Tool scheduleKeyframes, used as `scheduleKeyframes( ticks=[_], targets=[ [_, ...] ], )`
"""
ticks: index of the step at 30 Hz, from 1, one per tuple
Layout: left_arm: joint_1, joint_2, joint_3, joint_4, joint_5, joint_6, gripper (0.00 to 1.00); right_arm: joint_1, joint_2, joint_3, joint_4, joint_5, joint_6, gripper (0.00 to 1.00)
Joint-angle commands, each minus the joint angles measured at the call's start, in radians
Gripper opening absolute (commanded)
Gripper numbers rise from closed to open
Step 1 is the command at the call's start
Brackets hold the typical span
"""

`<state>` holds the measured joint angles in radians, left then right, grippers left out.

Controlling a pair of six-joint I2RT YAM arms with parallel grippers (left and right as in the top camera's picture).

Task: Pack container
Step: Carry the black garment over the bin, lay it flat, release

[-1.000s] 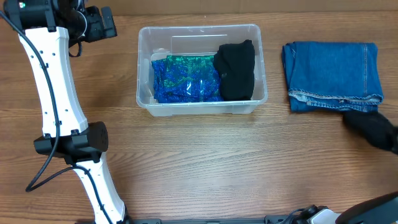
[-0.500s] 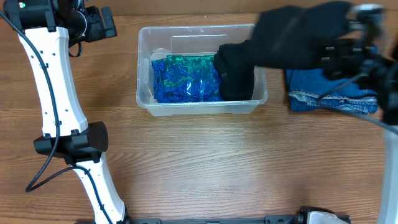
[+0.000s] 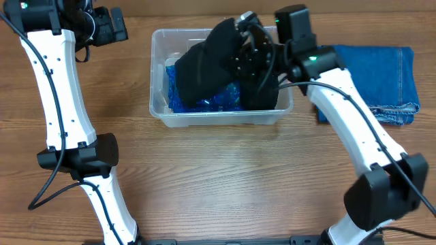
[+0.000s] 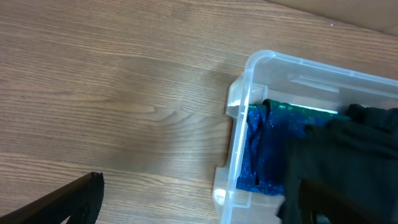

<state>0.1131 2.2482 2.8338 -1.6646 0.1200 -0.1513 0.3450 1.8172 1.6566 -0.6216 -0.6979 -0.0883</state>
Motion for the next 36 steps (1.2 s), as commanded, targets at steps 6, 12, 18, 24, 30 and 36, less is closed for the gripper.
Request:
scheduleKeyframes(
  ticks=[6, 12, 18, 24, 30, 36],
  targets=[
    [-0.002, 0.007, 0.000, 0.000, 0.003, -0.006, 1.00, 0.031, 0.079, 0.032, 0.180, -0.029, 0.066, 0.04],
    [-0.002, 0.007, 0.000, 0.000, 0.003, -0.006, 1.00, 0.066, 0.165, 0.032, 0.260, -0.029, 0.120, 0.04],
    [-0.002, 0.007, 0.000, 0.000, 0.003, -0.006, 1.00, 0.071, 0.189, 0.032, 0.204, 0.105, 0.164, 0.53],
    [-0.002, 0.007, 0.000, 0.000, 0.003, -0.006, 1.00, -0.048, 0.185, 0.034, 0.053, 0.151, 0.161, 0.64],
    [-0.002, 0.007, 0.000, 0.000, 0.003, -0.006, 1.00, -0.087, 0.078, 0.066, -0.005, 0.243, 0.055, 0.52],
    [-0.002, 0.007, 0.000, 0.000, 0.003, -0.006, 1.00, -0.023, 0.111, 0.065, -0.028, 0.291, 0.062, 0.04]
  ],
)
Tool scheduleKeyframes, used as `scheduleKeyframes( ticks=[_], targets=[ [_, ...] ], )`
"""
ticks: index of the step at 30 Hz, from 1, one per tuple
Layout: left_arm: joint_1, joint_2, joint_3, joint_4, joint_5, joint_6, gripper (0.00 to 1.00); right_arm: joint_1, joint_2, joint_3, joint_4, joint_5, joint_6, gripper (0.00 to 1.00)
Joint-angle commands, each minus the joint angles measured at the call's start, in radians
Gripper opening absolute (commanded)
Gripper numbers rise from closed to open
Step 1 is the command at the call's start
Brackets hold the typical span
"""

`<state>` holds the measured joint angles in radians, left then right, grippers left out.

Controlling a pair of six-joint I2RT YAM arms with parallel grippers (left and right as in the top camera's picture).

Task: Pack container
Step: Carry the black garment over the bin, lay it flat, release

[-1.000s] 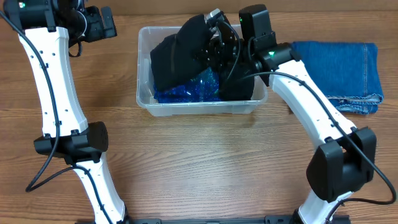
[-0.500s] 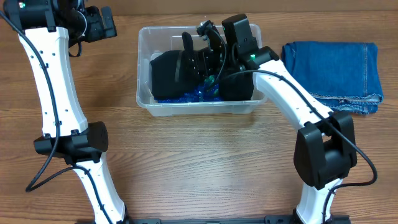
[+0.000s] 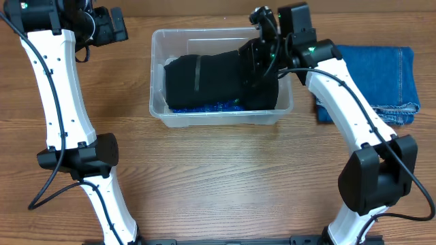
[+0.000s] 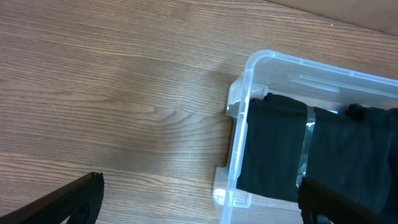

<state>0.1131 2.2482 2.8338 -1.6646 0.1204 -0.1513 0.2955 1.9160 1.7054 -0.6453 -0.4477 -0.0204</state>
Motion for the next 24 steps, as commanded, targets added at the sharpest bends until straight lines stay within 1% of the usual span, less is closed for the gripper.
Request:
scheduleKeyframes(
  ticks=[1, 8, 10, 14, 17, 18, 19, 21, 22, 24],
  targets=[
    [-0.002, 0.007, 0.000, 0.000, 0.003, -0.006, 1.00, 0.041, 0.035, 0.016, -0.011, 0.056, -0.006, 0.04],
    [-0.002, 0.007, 0.000, 0.000, 0.003, -0.006, 1.00, 0.063, 0.200, 0.016, -0.053, 0.222, 0.025, 0.04],
    [-0.002, 0.007, 0.000, 0.000, 0.003, -0.006, 1.00, 0.063, 0.222, 0.016, -0.054, 0.230, 0.025, 0.04],
    [-0.002, 0.007, 0.000, 0.000, 0.003, -0.006, 1.00, 0.062, 0.214, 0.037, -0.067, 0.230, 0.025, 0.04],
    [-0.002, 0.007, 0.000, 0.000, 0.003, -0.006, 1.00, 0.061, 0.148, 0.151, -0.156, 0.230, 0.025, 0.04],
    [-0.002, 0.007, 0.000, 0.000, 0.003, -0.006, 1.00, 0.058, 0.112, 0.222, -0.213, 0.230, 0.026, 0.08],
    [-0.002, 0.007, 0.000, 0.000, 0.003, -0.006, 1.00, 0.050, 0.081, 0.277, -0.261, 0.231, 0.042, 0.31],
    [-0.002, 0.007, 0.000, 0.000, 0.003, -0.006, 1.00, 0.018, 0.032, 0.354, -0.354, 0.231, 0.078, 0.41],
    [-0.002, 0.007, 0.000, 0.000, 0.003, -0.006, 1.00, -0.014, 0.007, 0.384, -0.404, 0.231, 0.109, 0.58],
    [-0.002, 0.007, 0.000, 0.000, 0.003, -0.006, 1.00, -0.117, -0.038, 0.397, -0.494, 0.231, 0.169, 1.00]
  ],
)
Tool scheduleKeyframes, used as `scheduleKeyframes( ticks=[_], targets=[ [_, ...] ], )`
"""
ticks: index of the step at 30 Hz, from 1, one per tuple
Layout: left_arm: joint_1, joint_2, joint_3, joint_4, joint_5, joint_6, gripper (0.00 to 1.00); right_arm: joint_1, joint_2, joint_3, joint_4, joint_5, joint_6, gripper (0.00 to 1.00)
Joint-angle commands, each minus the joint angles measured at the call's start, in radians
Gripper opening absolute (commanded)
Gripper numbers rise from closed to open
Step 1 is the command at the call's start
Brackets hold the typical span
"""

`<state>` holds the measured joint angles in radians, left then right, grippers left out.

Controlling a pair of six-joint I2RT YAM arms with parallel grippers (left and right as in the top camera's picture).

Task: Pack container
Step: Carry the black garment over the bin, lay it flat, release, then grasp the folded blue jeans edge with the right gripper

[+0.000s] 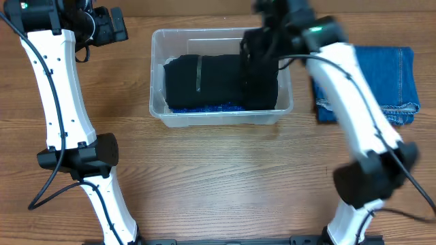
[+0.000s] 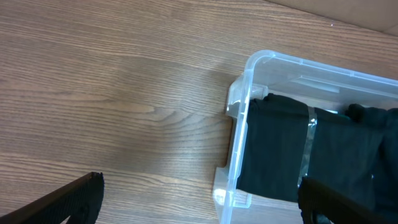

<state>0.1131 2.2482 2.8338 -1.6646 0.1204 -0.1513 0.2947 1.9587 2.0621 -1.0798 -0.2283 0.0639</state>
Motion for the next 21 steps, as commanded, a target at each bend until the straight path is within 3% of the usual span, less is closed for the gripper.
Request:
scheduleKeyframes(
  ticks=[1, 5, 7, 10, 18, 21],
  targets=[
    [-0.002, 0.007, 0.000, 0.000, 0.003, -0.006, 1.00, -0.199, -0.090, 0.040, -0.105, 0.010, 0.129, 1.00],
    [-0.002, 0.007, 0.000, 0.000, 0.003, -0.006, 1.00, -0.428, -0.089, 0.033, -0.195, -0.031, 0.166, 1.00],
    [-0.002, 0.007, 0.000, 0.000, 0.003, -0.006, 1.00, -0.607, -0.087, 0.011, -0.285, -0.029, 0.346, 1.00],
    [-0.002, 0.007, 0.000, 0.000, 0.003, -0.006, 1.00, -0.693, -0.087, -0.077, -0.287, -0.024, 0.462, 1.00],
    [-0.002, 0.007, 0.000, 0.000, 0.003, -0.006, 1.00, -0.761, -0.087, -0.589, 0.122, 0.000, 0.720, 1.00],
    [-0.002, 0.007, 0.000, 0.000, 0.003, -0.006, 1.00, -0.761, -0.087, -0.680, 0.222, 0.000, 0.745, 0.99]
  ],
)
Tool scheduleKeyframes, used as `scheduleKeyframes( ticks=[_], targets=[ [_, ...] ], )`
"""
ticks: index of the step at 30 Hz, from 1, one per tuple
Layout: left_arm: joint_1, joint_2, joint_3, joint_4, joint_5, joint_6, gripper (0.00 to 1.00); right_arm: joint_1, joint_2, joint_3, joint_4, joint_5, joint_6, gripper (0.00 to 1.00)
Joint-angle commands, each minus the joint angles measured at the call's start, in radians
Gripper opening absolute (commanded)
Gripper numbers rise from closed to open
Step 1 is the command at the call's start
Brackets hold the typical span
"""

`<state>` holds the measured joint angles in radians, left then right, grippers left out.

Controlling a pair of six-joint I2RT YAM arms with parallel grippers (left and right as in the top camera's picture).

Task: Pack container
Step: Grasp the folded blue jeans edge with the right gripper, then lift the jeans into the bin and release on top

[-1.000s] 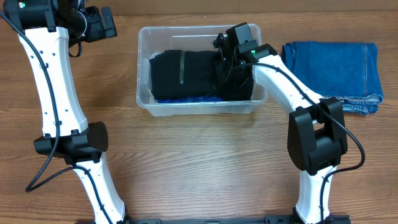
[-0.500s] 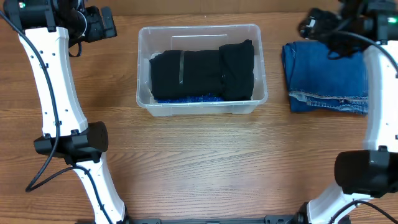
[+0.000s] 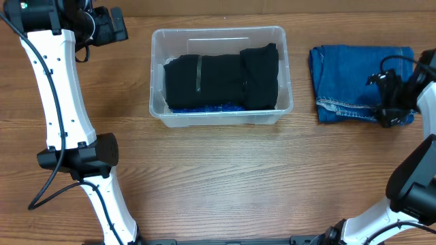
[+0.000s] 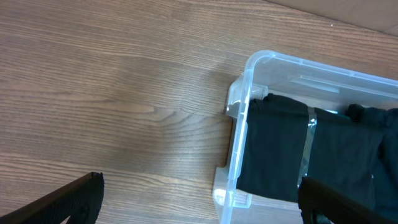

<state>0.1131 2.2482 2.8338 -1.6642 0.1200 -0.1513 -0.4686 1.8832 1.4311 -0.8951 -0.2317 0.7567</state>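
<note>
A clear plastic container [image 3: 154, 68] stands at the back middle of the table. Inside it a black garment [image 3: 221, 78] lies flat over blue fabric [image 3: 204, 107]. Folded blue jeans [image 3: 351, 82] lie on the table to its right. My right gripper [image 3: 383, 101] hovers over the jeans' right part, jaws apart and holding nothing. My left gripper [image 3: 112, 26] is high at the far left. In the left wrist view the left gripper [image 4: 199, 202] is wide open above the container's left corner [image 4: 239, 106], with the black garment [image 4: 280, 149] showing inside.
Bare wooden table lies in front of the container and to its left. The white arm links rise along both sides of the overhead view. The jeans reach close to the right edge of the table.
My right gripper has left the container's right end and now sits over the jeans at the far right. The black garment stays in the container. The left arm has not moved.
First my right gripper held the black garment tilted over the container's blue fabric. Then the garment lay flat inside with the gripper at its right end. Later the gripper was above that end, and now it is over the jeans.
</note>
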Motion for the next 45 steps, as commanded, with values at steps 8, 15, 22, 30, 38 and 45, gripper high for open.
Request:
scheduleKeyframes(
  ticks=[8, 15, 22, 30, 38, 45],
  targets=[
    [-0.002, 0.007, 0.000, 0.000, 0.003, -0.006, 1.00, 0.016, -0.009, -0.224, 0.264, 0.007, 0.059, 0.88],
    [-0.002, 0.007, 0.000, 0.000, 0.003, -0.006, 1.00, 0.084, -0.008, -0.319, 0.474, 0.069, 0.059, 0.85],
    [-0.002, 0.007, 0.000, 0.000, 0.003, -0.006, 1.00, 0.101, -0.008, -0.319, 0.483, 0.101, -0.029, 0.14],
    [-0.001, 0.007, 0.000, 0.000, 0.003, -0.006, 1.00, 0.098, -0.071, -0.102, 0.233, 0.051, -0.247, 0.04],
    [-0.002, 0.007, 0.000, 0.000, 0.003, -0.006, 1.00, 0.105, -0.192, 0.374, -0.142, -0.003, -0.315, 0.04],
    [-0.002, 0.007, 0.000, 0.000, 0.003, -0.006, 1.00, 0.256, -0.340, 0.555, -0.192, 0.004, -0.186, 0.04]
  ],
)
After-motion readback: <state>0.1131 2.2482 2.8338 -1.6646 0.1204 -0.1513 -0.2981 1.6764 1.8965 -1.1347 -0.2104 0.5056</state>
